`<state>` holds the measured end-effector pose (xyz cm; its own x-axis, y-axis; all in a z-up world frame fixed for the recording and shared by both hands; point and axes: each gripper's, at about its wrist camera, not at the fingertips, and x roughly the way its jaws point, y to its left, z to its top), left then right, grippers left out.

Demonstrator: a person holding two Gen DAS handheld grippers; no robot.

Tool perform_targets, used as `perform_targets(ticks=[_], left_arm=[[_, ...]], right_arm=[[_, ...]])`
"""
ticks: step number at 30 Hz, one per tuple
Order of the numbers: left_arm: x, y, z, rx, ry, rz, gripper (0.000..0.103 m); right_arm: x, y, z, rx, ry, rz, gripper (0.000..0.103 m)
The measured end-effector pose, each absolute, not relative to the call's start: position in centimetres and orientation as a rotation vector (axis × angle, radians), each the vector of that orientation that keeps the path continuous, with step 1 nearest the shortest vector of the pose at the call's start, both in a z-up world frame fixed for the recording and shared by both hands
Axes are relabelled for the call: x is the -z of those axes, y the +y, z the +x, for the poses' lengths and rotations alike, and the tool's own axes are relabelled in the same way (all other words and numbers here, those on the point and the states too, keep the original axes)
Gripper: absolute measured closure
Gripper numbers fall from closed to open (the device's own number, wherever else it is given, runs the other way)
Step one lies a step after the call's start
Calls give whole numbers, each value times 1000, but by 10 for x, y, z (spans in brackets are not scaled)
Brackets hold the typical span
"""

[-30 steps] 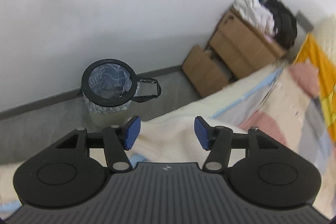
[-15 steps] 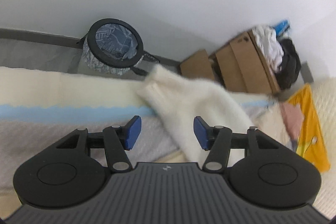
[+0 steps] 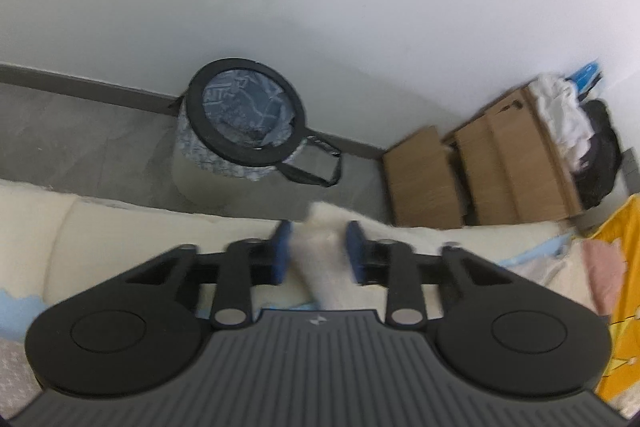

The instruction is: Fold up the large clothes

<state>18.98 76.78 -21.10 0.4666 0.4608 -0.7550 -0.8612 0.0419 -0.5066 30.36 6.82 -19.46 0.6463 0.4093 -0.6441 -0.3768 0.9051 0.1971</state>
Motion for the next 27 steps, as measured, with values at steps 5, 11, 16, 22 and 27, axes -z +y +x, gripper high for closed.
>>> perform_targets(ticks=[5,11,16,22,27], left_arm=[[188,773,184,-1061,362,-1058,93],[169,774,198,-1195,469,-878,94],[202,772,204,-1218,612,-889,94],[182,756,210,-1149,681,-706,92],[149,727,200,-1071,662,-753,57]], right_arm=[[194,69,304,-441,746,44,31],[193,69,303,-441,745,44,32],[195,71,304,-440,742,16,32],[195,69,305,-445,741,22,31],[192,66,304,-456,743,46,31]])
